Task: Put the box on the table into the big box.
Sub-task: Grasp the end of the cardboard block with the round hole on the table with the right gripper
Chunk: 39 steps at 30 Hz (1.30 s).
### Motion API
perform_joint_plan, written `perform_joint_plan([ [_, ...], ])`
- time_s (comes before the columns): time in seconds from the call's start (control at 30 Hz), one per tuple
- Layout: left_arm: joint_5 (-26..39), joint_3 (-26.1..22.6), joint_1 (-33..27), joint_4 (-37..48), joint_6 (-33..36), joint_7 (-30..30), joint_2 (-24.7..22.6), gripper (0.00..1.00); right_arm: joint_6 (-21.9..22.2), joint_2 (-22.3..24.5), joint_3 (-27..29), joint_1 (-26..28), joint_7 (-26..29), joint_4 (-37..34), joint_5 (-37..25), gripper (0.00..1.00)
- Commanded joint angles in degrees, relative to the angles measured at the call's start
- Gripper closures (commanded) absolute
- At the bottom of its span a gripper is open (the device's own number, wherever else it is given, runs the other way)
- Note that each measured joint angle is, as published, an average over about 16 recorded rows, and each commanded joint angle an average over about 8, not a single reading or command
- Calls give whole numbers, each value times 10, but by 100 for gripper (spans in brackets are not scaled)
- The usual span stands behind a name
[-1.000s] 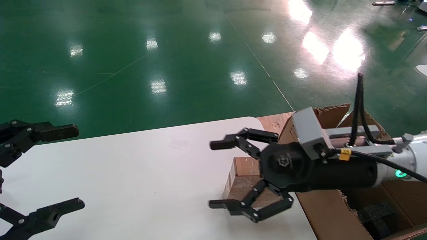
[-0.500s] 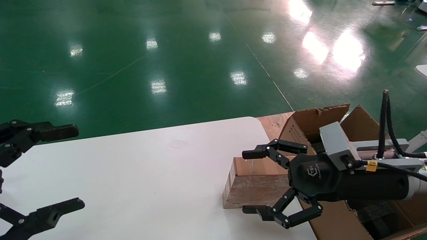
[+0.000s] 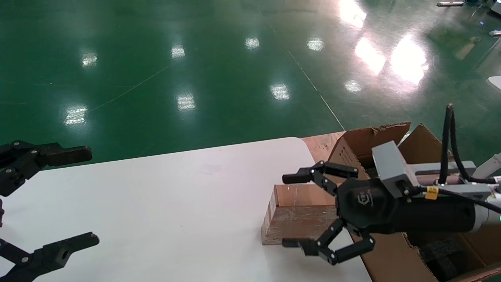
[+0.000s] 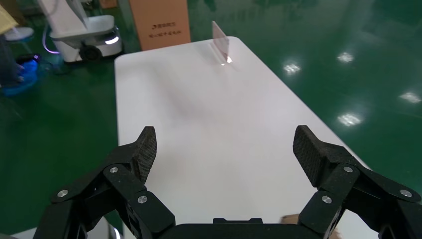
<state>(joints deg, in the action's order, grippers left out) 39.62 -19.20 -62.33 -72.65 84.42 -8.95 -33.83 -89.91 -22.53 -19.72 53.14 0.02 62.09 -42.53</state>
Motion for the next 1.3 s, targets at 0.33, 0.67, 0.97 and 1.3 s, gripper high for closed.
perform_joint_plan([
  [0.33, 0, 0, 0, 0, 0, 0, 0, 100, -8, 2, -25, 25, -45, -67, -7, 0],
  [0.67, 0, 0, 0, 0, 0, 0, 0, 100, -10, -6, -71, 58, -105, -148, -21, 0],
  [0.97, 0, 0, 0, 0, 0, 0, 0, 100, -4, -26, -111, 103, -150, -241, -54, 0],
  [1.3, 0, 0, 0, 0, 0, 0, 0, 100, -4, -58, -142, 148, -177, -325, -87, 0],
])
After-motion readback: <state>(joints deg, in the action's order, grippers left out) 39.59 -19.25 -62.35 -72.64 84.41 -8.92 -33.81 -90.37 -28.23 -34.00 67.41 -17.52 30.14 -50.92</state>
